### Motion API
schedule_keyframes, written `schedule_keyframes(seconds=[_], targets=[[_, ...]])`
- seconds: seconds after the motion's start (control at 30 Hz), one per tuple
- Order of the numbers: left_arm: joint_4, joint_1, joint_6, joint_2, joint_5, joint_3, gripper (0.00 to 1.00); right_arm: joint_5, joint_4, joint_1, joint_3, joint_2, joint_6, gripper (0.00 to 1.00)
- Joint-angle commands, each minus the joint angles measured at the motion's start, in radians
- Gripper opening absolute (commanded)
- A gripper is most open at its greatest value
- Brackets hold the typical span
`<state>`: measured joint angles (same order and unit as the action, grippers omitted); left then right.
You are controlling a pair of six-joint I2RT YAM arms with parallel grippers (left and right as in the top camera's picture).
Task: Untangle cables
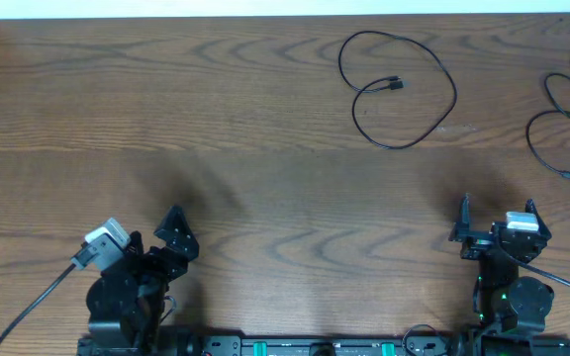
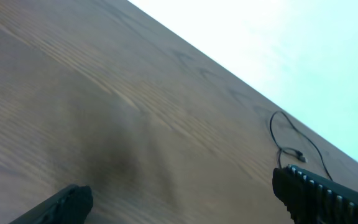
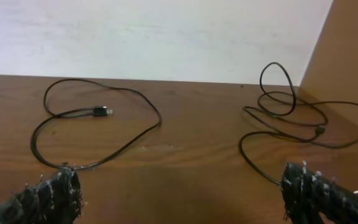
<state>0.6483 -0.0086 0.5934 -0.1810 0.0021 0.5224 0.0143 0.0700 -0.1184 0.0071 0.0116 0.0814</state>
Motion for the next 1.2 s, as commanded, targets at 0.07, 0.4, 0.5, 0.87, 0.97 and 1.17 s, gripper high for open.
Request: schedule_keyframes(seconds=[0.07,0.4,0.5,0.87,0.97,1.17], targets=[[-0.068,0.008,-0.021,0.083,0.016,-0.094,0.98,-0.006,0.004,-0.003,-0.002,-0.006,0.01,0.99],[-0.169,0.008,-0.043,0.179,0.014,-0.195,0.98,-0.006,0.004,-0.003,-0.002,-0.006,0.009,0.99],[-0.192,0.008,-0.079,0.179,0.013,-0.206,0.98,-0.006,0.004,-0.003,-0.002,-0.006,0.009,0.99],[-0.423,0.007,-0.152,0.179,0.005,-0.347,0.98,-0.006,0.004,-0.003,-0.002,-0.006,0.009,0.99],[-0.461,0.007,-0.153,0.18,0.004,-0.386,0.98,-0.006,0.004,-0.003,-0.002,-0.006,0.009,0.99],[-0.508,0.007,-0.153,0.18,-0.024,-0.454,0.98,-0.006,0.004,-0.003,-0.002,-0.006,0.009,0.99]])
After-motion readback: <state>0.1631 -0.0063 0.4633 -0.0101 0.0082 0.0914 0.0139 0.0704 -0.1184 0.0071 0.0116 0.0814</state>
